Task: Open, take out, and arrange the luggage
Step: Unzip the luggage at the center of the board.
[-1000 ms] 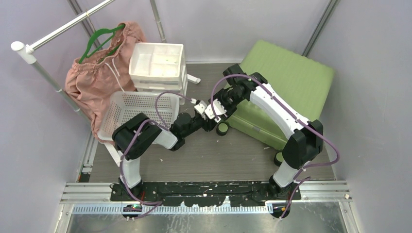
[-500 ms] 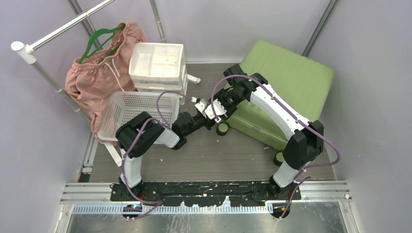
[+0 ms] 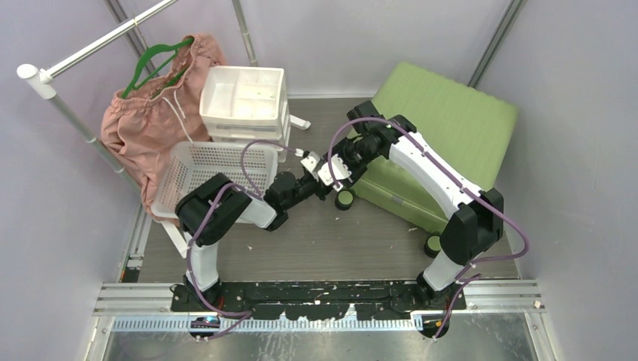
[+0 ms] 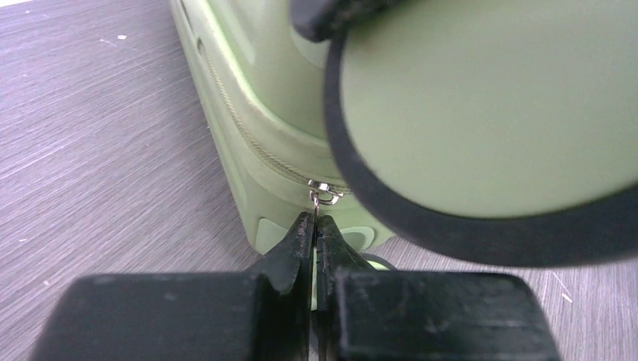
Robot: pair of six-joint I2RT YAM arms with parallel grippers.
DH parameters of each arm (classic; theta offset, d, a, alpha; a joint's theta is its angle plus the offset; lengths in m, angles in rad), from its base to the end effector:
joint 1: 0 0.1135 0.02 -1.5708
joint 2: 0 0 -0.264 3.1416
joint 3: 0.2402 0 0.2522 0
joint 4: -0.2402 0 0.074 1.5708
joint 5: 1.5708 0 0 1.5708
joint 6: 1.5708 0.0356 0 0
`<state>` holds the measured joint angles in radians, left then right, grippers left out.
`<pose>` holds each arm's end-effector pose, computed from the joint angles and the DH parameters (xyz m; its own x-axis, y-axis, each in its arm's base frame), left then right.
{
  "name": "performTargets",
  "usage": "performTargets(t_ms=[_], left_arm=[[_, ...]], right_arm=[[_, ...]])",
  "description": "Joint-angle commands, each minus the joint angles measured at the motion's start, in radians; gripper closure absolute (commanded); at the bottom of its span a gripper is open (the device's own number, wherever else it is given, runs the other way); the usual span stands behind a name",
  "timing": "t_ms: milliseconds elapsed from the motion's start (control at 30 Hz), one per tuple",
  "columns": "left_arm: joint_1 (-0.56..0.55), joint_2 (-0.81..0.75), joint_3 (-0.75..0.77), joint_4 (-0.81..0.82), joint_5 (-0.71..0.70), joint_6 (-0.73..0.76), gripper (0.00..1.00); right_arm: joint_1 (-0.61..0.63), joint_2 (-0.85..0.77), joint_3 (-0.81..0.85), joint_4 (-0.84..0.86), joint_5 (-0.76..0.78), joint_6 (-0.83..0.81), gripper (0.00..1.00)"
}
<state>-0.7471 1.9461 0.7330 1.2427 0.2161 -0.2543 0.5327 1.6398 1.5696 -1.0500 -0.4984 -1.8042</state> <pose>0.2644 -0.2553 0.1539 -0.1855 -0.1631 -0.9690 0.8000 0.5475 -0.2453 0.2779 0.1836 0.3248 0.7878 -0.5275 -0.3179 -0.6098 -0.5953 -0.5232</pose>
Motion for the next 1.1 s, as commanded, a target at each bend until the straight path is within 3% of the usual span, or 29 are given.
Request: performTargets(t_ms=[0,300,600,1067], left_arm=[[0.060,-0.067,0.017,-0.089,-0.091,0.053,1.00],[0.105,-0.096,0.071,-0.210,-0.085,0.096,1.00],[0.155,-0.054,0.219,-0.360,-0.015,0.123,1.00],[0.185,0.032,0.396,-0.457,0.056,0.090,1.00]], right_arm=[[-0.007,-0.109,-0.013,-0.091,-0.059,0.092,0.77],[-0.008,-0.130,-0.035,-0.111,-0.062,0.096,0.78],[-0.007,-0.146,-0.060,-0.125,-0.065,0.095,0.78],[-0.008,-0.162,-0.076,-0.123,-0.072,0.100,0.79]])
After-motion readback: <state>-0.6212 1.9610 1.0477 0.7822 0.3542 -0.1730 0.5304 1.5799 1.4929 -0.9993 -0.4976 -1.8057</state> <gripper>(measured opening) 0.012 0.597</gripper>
